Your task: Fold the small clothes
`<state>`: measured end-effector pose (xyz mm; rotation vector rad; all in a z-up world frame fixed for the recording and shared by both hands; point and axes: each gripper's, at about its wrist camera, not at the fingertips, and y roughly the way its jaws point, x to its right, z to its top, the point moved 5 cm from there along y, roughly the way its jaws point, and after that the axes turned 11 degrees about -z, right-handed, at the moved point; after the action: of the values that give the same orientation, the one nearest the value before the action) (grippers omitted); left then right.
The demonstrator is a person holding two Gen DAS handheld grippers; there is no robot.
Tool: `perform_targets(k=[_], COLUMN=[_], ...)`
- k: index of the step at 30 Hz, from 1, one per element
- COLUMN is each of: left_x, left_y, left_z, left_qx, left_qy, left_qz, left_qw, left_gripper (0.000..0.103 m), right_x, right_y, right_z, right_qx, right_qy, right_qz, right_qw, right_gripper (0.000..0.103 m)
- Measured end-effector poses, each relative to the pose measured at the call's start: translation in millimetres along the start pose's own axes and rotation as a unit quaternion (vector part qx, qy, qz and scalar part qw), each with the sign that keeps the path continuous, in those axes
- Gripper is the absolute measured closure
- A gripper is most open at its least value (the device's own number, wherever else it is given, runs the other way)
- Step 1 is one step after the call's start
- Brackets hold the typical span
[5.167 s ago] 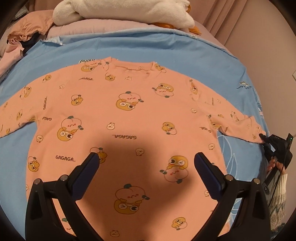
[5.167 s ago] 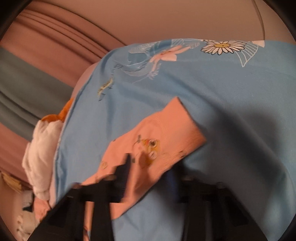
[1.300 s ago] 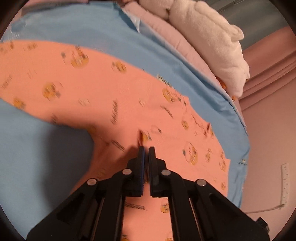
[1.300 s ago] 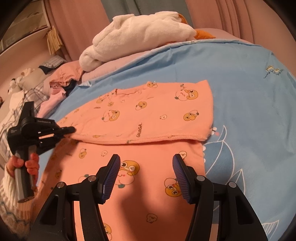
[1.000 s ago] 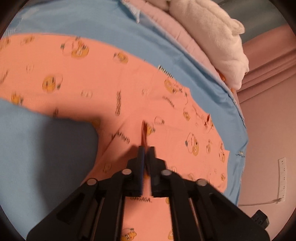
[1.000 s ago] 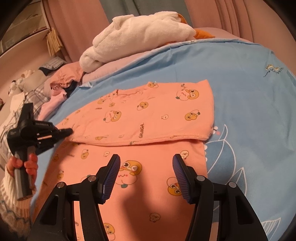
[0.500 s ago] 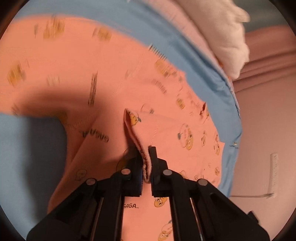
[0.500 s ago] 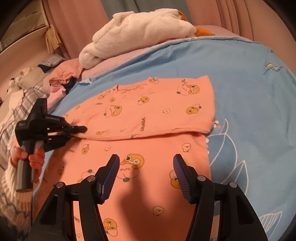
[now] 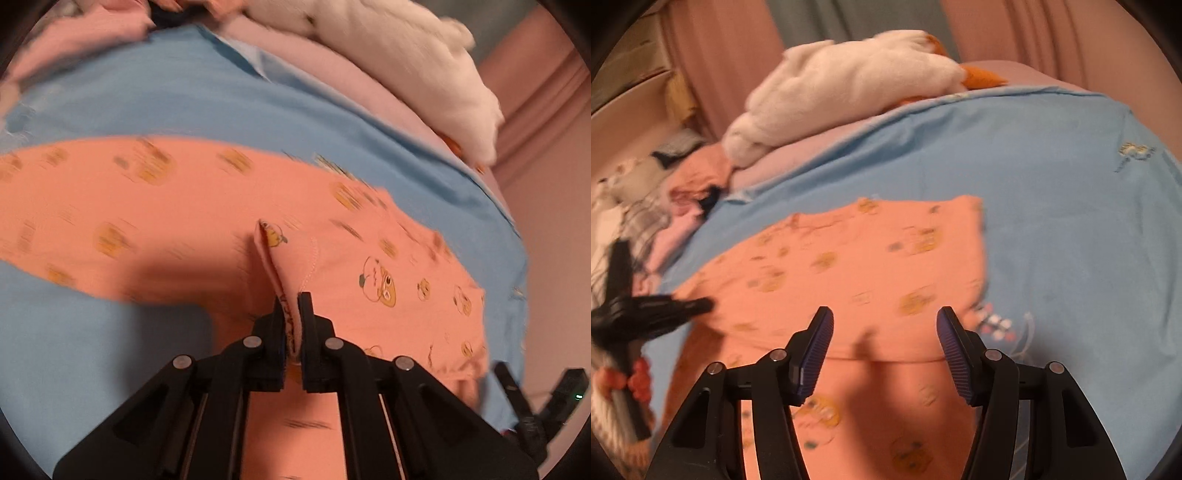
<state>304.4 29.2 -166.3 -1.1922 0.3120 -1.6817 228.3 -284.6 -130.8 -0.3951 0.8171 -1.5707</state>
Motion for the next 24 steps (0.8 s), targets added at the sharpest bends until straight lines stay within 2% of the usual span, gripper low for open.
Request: perform_targets(k=[2,5,7,10,13,14,15,16,17,19,20,21,22,24], left_x=[-8,-7,-10,-19,-27,-27,-31,-31,-37,-45,-50,-55,-57,-58], left_y=[-7,1,10,13,4,0,-9,-12,-21,-29,-34,-38,-39,-42], left_z=[7,9,5,7,11,12,14,14,16,18,20,21,21,21], left_qx=[0.010,-0.016,-0.037,-0.048,-0.048,-0.044,-0.036,-0.031,-0.023,-0.016,-0.013,-0.013,-0.013,-0.010], left_qy=[0.005,0.026,0.037,0.021,0.014,0.018,0.021,0.020,0.018,0.014,0.011,0.006,0.005,0.006], left_qz=[0.011,0.010,0.028,0.023,0.020,0.026,0.029,0.028,0.033,0.041,0.043,0.045,0.044,0.040], left_qw=[0.9999,0.9995,0.9982,0.9984,0.9985,0.9985,0.9987,0.9989,0.9990,0.9990,0.9989,0.9989,0.9990,0.9991], left_gripper=[0.099,0.096,0.096,0.090,0.076,0.061,0.049,0.045,0.043,0.043,0.043,0.043,0.043,0.043], right_x=[11,22,24,17,-3,-8,-16,-23,-31,-36,-33,-27,-21,-9], right_y=[-4,-3,0,1,5,9,15,23,37,56,73,81,82,79], right_z=[1,-5,-6,2,24,28,32,35,34,28,21,17,16,20], right_qx=[0.006,-0.004,-0.012,-0.003,0.020,0.020,0.018,0.011,-0.007,-0.036,-0.061,-0.068,-0.064,-0.066], right_qy=[0.021,0.033,0.034,0.016,-0.015,-0.021,-0.034,-0.048,-0.068,-0.108,-0.149,-0.169,-0.179,-0.157], right_qz=[0.003,-0.008,-0.011,-0.011,0.007,0.010,0.016,0.019,0.016,-0.017,-0.084,-0.129,-0.161,-0.163], right_qw=[1.000,0.999,0.999,1.000,1.000,1.000,0.999,0.999,0.998,0.993,0.983,0.975,0.968,0.972], right_gripper=[0.043,0.043,0.043,0.043,0.043,0.045,0.052,0.059,0.061,0.078,0.082,0.089,0.091,0.096])
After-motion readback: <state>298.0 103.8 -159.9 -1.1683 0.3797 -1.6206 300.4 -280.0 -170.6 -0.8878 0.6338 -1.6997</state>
